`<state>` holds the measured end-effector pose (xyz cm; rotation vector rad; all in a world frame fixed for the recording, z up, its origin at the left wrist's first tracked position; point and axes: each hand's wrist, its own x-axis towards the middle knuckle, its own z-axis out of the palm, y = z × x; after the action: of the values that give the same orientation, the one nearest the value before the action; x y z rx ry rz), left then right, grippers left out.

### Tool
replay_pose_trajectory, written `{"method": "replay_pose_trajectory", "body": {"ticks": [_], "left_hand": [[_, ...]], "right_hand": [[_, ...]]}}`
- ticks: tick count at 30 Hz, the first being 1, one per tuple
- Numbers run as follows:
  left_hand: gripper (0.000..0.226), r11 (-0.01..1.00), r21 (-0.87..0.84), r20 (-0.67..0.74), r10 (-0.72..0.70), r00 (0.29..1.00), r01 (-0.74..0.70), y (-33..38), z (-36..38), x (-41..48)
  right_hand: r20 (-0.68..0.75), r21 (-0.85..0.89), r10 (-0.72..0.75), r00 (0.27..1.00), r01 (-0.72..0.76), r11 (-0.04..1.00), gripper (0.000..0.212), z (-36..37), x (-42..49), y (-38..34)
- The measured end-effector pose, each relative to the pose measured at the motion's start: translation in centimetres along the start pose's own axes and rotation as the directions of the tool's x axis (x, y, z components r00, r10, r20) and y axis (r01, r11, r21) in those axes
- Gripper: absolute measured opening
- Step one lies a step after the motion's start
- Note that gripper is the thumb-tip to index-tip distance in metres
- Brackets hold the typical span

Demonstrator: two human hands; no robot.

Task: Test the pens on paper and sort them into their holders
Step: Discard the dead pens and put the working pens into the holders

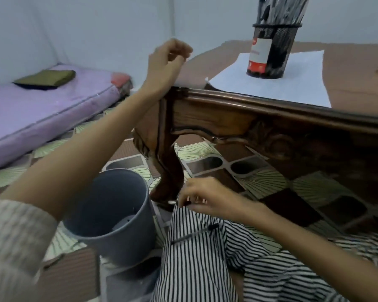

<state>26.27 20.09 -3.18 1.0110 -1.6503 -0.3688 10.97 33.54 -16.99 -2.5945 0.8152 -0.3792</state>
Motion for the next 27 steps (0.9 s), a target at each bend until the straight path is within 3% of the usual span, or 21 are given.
{"method": "replay_pose_trajectory", "body": {"ticks": [3, 8, 11, 15, 21, 27], "left_hand": [[0.035, 0.998, 0.066, -0.046, -0.017, 0.999, 0.020, -2.0, -2.6, -2.3], [0.028, 0.980, 0.199, -0.169, 0.029, 0.985, 0.005, -5.0, -6.5, -6.2], [0.030, 0.963, 0.255, -0.195, -0.030, 0.980, 0.081, -7.5, -8.9, -8.5], [0.032, 0.915, 0.358, -0.162, -0.136, 0.977, 0.187, -10.7, -11.9, -11.8], [0.028, 0.845, 0.428, -0.298, -0.205, 0.932, 0.322, -12.6, -17.1, -15.4], [0.025, 0.750, 0.395, -0.501, -0.308, 0.809, 0.530, -14.9, -22.7, -23.0]], "right_hand": [[0.179, -0.038, -0.062, 0.982, 0.070, 0.997, 0.019, 4.8, 0.6, 1.0], [0.369, -0.108, -0.124, 0.921, 0.175, 0.979, 0.022, 7.4, 1.0, 1.3], [0.442, -0.144, -0.098, 0.892, 0.178, 0.973, 0.031, 8.4, 0.8, 1.9], [0.413, -0.132, -0.109, 0.904, 0.178, 0.975, 0.025, 9.3, 1.5, 1.8], [0.298, 0.043, -0.229, 0.926, 0.227, 0.973, 0.026, 9.1, 4.9, -2.0], [0.241, 0.189, -0.438, 0.866, 0.401, 0.896, 0.028, 13.4, 7.4, -7.5]]}}
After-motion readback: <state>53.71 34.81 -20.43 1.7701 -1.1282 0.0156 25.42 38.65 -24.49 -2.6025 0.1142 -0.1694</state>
